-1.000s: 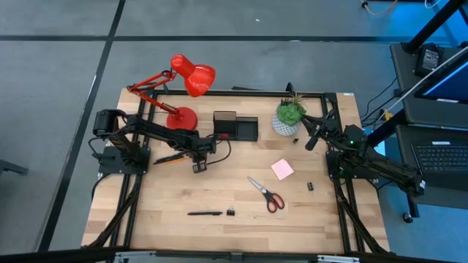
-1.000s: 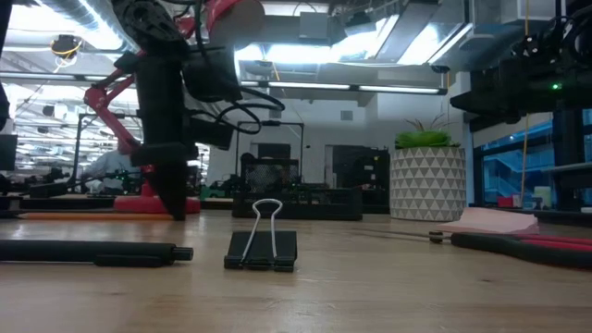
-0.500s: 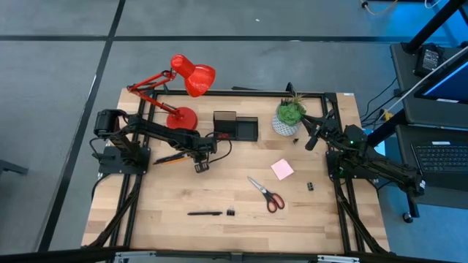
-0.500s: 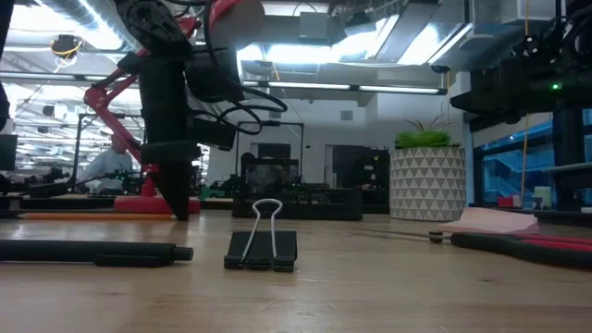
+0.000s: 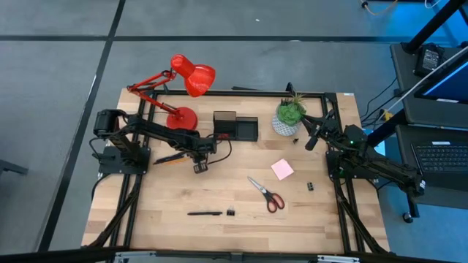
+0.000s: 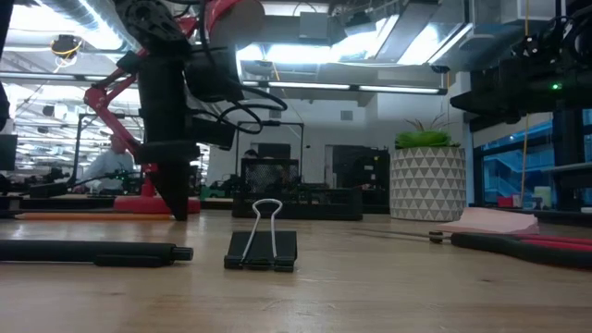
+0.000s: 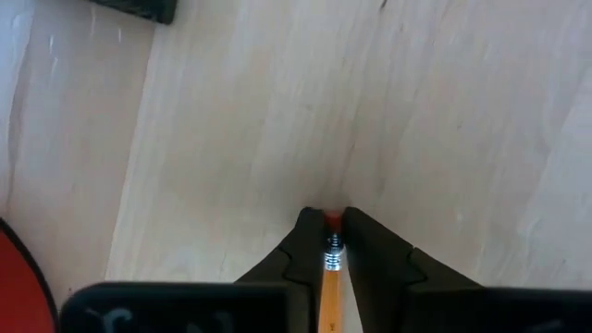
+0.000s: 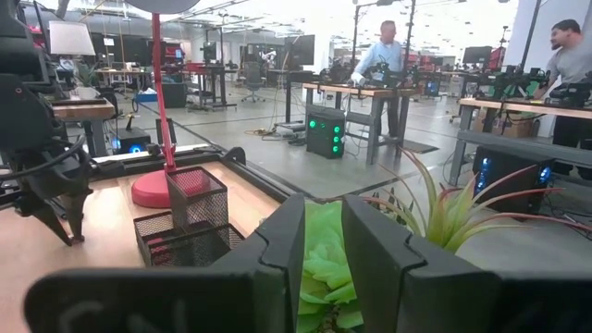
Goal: Pick and place office supplies into organizer
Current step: Put the pencil into the desk organizer
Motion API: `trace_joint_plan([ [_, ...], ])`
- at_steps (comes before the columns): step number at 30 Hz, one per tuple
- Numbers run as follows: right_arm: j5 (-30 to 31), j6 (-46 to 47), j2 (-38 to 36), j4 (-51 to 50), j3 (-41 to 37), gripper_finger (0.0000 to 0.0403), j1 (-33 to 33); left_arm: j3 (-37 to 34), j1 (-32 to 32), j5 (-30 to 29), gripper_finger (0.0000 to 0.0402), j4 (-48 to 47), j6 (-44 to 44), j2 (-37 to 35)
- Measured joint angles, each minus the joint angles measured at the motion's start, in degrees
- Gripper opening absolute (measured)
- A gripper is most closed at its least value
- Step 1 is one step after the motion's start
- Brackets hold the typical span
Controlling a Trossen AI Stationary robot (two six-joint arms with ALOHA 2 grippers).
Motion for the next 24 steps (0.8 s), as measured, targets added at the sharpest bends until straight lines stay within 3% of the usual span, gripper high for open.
trace_joint_plan([
  [15, 0.0, 0.0, 0.0, 0.0, 0.0, 0.0080, 0.0, 0.2, 0.0, 0.0, 0.0010, 1.3, 3.9, -0.5],
  [24, 0.0, 0.1, 0.0, 0.0, 0.0, 0.0080, 0.0, 7.3, -0.1, 3.6, 0.0009, 0.5, 1.4, -0.7],
])
